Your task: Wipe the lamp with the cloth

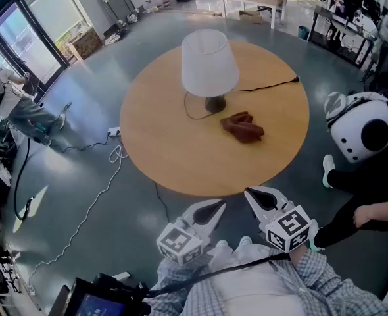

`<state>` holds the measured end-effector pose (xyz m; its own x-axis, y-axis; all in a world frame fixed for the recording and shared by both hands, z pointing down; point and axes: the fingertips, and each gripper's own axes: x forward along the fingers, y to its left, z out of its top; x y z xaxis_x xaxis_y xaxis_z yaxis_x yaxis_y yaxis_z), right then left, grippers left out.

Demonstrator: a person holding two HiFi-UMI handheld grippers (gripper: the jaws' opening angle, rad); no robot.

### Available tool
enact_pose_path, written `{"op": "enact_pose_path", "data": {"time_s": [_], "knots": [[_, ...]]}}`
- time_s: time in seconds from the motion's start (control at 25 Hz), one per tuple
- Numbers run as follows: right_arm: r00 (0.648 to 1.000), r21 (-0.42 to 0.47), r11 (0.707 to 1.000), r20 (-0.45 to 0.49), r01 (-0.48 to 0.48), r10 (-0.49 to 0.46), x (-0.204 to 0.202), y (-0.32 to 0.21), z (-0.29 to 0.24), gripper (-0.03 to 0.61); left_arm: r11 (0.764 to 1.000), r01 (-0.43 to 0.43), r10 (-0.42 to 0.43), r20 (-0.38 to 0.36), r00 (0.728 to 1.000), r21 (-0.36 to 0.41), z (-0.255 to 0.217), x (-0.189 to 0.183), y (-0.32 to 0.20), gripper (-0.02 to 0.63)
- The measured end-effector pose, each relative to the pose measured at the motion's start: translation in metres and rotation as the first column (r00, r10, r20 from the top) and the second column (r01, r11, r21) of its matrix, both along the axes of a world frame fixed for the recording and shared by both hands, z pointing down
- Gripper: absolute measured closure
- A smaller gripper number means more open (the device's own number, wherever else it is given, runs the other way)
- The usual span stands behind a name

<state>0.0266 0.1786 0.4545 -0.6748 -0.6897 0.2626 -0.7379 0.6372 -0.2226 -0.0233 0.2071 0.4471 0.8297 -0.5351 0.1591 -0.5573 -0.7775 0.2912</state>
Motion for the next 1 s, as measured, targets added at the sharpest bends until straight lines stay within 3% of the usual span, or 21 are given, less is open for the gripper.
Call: {"op": "enact_pose_path", "data": {"time_s": [1.0], "knots": [[1.000, -0.007, 1.000, 0.017, -0.024, 0.024, 0.023, 0.001, -0.001, 0.574, 1.000, -0.002, 0.002, 0.007, 1.000, 0.017, -0.005, 0.016, -0.003, 0.609]]}}
